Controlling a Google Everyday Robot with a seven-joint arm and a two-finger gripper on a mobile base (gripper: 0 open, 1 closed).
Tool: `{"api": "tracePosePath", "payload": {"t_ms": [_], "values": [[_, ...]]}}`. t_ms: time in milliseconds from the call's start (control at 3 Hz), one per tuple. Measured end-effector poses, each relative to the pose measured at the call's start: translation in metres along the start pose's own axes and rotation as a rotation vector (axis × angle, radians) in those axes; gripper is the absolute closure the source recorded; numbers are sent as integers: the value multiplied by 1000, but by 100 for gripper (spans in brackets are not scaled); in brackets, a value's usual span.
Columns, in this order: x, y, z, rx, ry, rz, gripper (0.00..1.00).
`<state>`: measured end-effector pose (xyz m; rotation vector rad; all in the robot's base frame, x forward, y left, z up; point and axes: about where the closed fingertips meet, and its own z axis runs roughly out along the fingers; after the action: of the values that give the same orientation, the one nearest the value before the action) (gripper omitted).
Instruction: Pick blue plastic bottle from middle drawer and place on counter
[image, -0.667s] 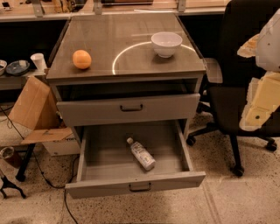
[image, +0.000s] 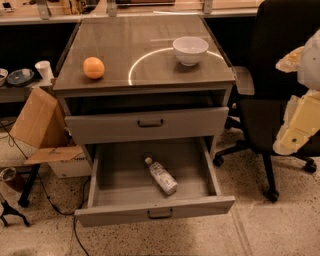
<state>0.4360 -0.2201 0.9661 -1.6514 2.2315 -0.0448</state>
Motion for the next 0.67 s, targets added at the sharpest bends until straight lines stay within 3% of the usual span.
{"api": "tracePosePath", "payload": {"t_ms": [333, 667], "values": [[-15, 8, 37, 9, -17, 69, 0], [-50, 29, 100, -20, -50, 180, 0]]}}
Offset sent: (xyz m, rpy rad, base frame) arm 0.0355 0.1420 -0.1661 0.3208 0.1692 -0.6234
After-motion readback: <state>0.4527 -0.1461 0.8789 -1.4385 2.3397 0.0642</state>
